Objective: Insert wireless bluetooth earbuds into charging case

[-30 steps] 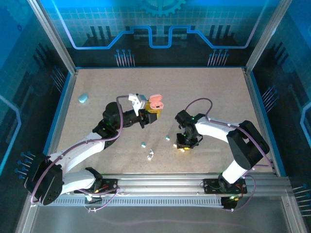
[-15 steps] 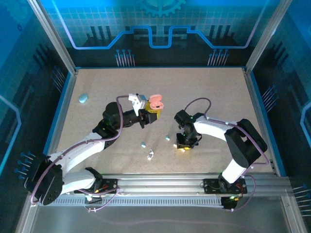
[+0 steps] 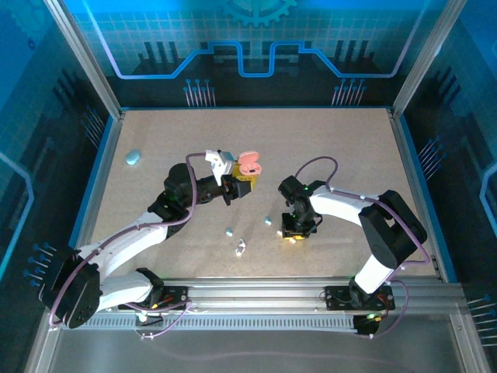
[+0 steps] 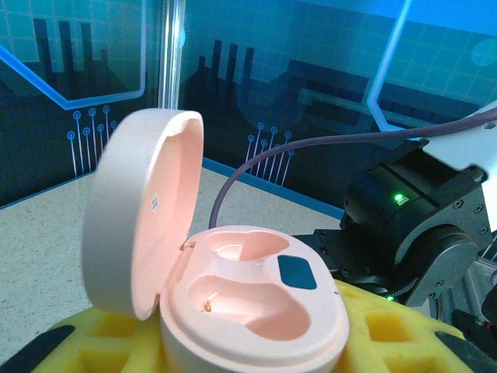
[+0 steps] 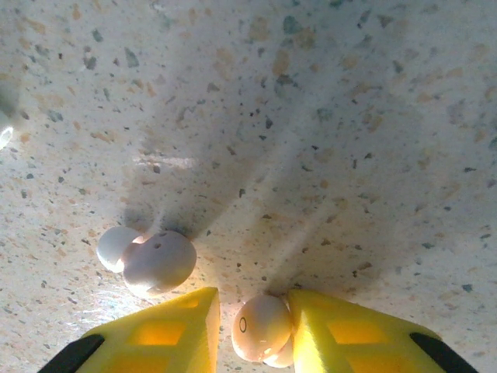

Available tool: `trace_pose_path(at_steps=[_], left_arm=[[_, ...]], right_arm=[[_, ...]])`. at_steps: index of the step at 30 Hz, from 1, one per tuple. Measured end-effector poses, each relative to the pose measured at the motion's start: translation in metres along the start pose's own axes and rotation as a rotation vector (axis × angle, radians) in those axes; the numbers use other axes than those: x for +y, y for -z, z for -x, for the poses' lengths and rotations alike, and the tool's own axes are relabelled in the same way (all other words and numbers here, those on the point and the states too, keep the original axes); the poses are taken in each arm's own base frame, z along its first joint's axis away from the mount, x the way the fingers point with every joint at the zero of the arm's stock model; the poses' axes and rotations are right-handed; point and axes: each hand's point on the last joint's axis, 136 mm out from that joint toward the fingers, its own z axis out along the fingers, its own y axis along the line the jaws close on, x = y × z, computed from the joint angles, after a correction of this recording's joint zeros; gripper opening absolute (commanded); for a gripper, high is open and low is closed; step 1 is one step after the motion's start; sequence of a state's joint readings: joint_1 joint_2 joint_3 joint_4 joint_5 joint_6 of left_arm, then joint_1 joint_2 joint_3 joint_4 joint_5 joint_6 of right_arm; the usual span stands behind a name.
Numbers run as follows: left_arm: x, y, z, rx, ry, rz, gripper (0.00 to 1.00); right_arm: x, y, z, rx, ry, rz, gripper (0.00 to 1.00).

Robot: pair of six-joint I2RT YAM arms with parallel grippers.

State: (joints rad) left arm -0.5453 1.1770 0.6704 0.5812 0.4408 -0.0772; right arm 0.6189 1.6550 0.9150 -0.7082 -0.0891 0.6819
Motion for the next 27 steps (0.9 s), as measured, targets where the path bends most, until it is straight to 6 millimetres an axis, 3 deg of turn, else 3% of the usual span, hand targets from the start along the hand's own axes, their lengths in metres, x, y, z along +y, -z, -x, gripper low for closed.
trace_pose_path(at_steps=[14,23,27], left_arm=[[0.0,0.0,0.0,0.0,0.0,0.0,0.36],[0.0,0.0,0.0,0.0,0.0,0.0,0.36],[0.0,0.0,0.0,0.0,0.0,0.0,0.36]], right_arm=[[-0.001,0.001,0.001,-0.002,-0.014,0.002,0.27],[-0.001,0.002,0.001,-0.006,-0.021,0.001,0.18],[0.004,0.019,0.005,-0.058,-0.015,0.043,0.18]])
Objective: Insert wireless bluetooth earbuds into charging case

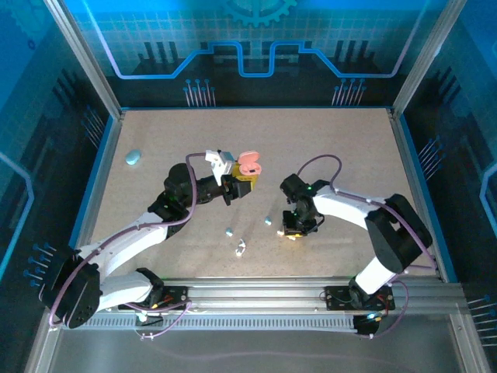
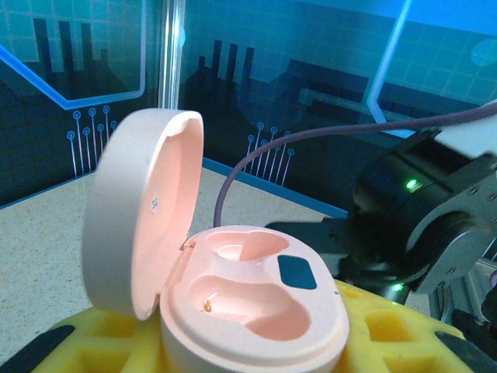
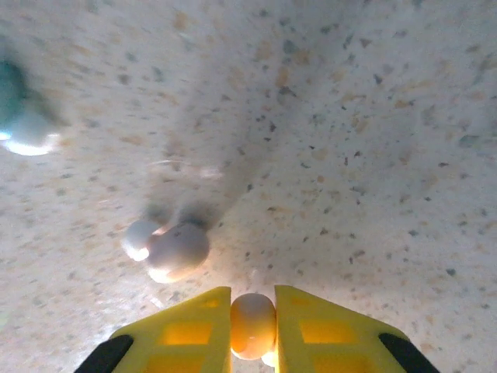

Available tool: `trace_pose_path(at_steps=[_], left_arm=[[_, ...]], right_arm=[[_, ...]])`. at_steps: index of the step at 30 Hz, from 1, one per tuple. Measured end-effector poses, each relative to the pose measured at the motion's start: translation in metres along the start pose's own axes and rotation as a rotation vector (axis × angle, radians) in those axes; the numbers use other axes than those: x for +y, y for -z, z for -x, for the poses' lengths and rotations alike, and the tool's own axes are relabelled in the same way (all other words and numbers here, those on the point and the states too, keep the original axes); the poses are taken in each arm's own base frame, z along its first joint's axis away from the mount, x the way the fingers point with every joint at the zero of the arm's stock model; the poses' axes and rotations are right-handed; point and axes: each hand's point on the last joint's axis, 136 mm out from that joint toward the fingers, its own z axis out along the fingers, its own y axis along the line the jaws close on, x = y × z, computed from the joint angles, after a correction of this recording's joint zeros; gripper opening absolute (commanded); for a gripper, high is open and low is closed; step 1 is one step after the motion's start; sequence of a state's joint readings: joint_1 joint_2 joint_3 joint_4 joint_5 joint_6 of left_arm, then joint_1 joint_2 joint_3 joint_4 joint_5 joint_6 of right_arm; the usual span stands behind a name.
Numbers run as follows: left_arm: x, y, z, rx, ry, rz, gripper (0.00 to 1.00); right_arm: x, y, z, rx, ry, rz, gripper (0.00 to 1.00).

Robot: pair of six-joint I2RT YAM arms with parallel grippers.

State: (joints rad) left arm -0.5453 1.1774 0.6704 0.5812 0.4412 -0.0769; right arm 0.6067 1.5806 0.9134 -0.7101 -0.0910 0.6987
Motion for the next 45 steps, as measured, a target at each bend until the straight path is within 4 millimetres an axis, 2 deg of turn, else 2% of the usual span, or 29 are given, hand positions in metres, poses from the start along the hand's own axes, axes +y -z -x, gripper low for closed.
trace_pose_path(at_steps=[2,4,9,12,14,16,23,32,45], left_arm=[[0.0,0.0,0.0,-0.001,-0.001,-0.001,0.36],[0.0,-0.002,-0.001,-0.006,-0.011,-0.011,0.36],[-0.001,-0.007,-0.02,0.008,-0.032,-0.047,0.36],[-0.005,-0.012,-0.027,0.011,-0.045,-0.08,0.36],[-0.008,-0.015,-0.028,0.006,-0.056,-0.102,0.36],[-0.01,-0.018,-0.031,0.006,-0.058,-0.121,0.37],[-0.015,-0.024,-0.044,0.028,-0.047,-0.161,0.36],[-0.019,-0.027,-0.036,0.009,-0.06,-0.179,0.37],[-0.027,-0.03,-0.025,-0.017,-0.079,-0.201,0.36]], right_arm=[[0.006,0.021,0.005,-0.056,0.004,0.052,0.19],[0.014,0.052,0.014,-0.135,0.008,0.126,0.19],[0.045,0.16,0.037,-0.387,0.043,0.403,0.2],[0.066,0.217,0.038,-0.486,0.107,0.566,0.21],[0.081,0.241,0.035,-0.505,0.157,0.655,0.21],[0.093,0.256,0.032,-0.501,0.202,0.729,0.21],[0.122,0.273,0.026,-0.39,0.253,0.958,0.21],[0.13,0.28,0.031,-0.262,0.21,1.134,0.22],[0.136,0.278,0.033,-0.172,0.168,1.225,0.23]])
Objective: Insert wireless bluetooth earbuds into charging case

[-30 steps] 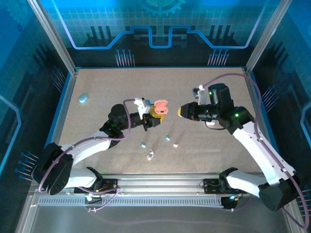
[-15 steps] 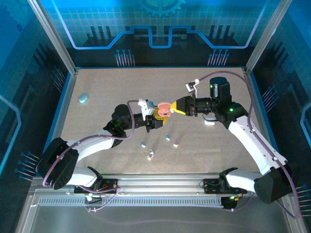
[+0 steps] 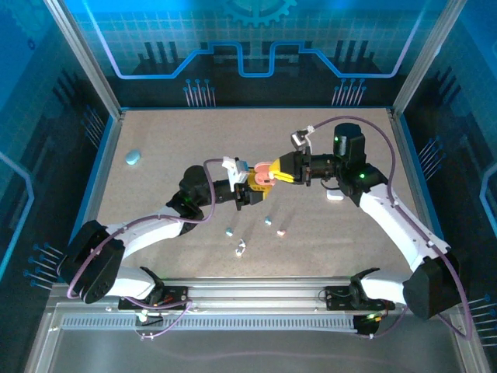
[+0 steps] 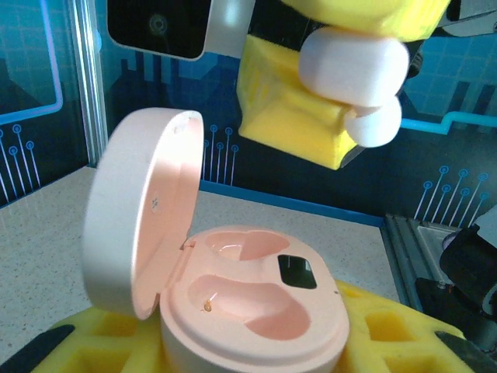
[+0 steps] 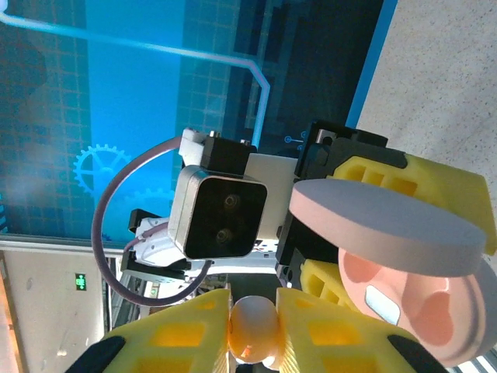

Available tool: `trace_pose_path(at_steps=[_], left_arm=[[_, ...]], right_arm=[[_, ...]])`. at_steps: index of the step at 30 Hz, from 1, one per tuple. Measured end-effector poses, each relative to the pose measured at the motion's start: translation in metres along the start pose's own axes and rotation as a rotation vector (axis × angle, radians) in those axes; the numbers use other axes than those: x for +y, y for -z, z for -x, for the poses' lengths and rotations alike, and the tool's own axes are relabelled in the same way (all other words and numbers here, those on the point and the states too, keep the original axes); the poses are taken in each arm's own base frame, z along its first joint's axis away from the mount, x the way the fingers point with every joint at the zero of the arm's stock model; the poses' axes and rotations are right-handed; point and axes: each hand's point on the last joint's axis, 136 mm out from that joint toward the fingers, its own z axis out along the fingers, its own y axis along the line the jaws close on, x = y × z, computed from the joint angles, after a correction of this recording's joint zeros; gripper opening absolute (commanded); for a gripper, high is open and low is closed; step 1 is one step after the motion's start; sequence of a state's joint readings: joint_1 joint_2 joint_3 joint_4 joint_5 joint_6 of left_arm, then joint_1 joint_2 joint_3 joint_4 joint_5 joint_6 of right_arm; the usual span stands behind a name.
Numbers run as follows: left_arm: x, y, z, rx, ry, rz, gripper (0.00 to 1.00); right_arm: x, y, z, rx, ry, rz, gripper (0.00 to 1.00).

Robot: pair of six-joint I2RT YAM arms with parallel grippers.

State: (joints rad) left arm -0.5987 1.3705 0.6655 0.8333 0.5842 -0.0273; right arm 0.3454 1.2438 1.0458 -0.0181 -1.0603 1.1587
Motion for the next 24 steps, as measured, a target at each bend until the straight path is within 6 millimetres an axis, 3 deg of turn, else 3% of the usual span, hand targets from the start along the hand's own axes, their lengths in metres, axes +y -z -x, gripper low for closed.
trace_pose_path(at_steps=[13,24], left_arm=[[-0.003,-0.001,0.0,-0.002,-0.002,-0.007,0.37],[-0.007,-0.008,0.001,-0.006,-0.005,-0.025,0.37]], right_arm=[[-0.012,0.002,0.001,-0.028,0.027,-0.095,0.23],[-0.02,-0.008,-0.004,-0.041,0.092,-0.199,0.23]])
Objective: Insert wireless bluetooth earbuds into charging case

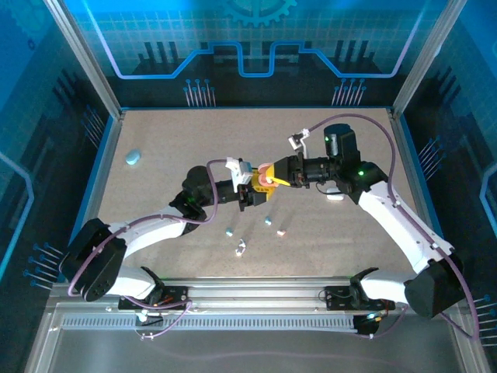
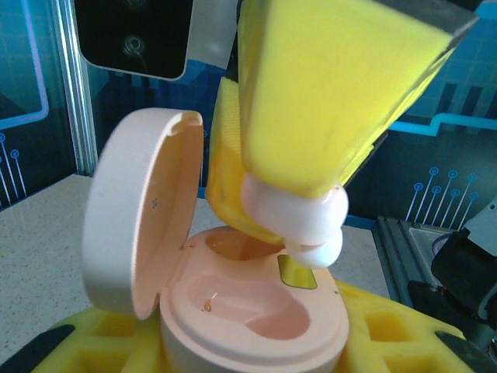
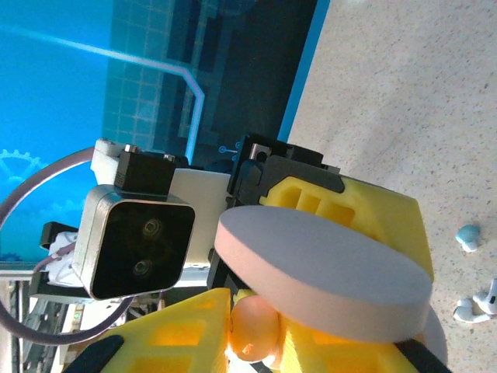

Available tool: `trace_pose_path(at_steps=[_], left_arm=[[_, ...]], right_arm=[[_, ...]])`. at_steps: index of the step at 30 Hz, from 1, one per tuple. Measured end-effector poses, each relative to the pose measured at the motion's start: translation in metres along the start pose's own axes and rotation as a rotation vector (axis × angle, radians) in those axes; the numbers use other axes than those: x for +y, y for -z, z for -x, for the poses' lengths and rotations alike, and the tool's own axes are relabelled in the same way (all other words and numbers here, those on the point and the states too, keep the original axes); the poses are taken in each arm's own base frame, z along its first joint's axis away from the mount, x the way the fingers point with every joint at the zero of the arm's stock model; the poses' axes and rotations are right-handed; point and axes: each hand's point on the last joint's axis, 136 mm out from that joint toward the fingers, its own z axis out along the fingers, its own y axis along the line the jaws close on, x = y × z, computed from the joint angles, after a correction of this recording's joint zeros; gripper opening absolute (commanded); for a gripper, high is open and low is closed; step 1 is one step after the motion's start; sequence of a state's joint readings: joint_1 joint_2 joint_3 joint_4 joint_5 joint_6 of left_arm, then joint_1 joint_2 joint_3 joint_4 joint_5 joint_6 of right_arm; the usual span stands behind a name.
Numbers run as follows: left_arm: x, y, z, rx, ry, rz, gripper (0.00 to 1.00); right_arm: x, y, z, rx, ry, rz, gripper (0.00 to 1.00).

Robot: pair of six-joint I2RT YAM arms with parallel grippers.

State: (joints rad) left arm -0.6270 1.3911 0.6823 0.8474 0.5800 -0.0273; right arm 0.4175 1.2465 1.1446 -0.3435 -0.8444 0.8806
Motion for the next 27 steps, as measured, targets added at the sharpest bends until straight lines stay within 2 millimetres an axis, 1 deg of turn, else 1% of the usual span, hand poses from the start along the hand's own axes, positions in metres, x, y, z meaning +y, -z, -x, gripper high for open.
trace_pose_path(at_steps=[10,27], left_arm=[[0.001,-0.002,-0.002,0.005,0.005,0.01,0.37],[0.007,-0.006,-0.013,0.025,0.024,0.043,0.38]], right_arm=[[-0.002,-0.004,0.0,-0.013,0.023,-0.037,0.23],[-0.016,-0.011,0.001,-0.093,0.144,-0.231,0.23]])
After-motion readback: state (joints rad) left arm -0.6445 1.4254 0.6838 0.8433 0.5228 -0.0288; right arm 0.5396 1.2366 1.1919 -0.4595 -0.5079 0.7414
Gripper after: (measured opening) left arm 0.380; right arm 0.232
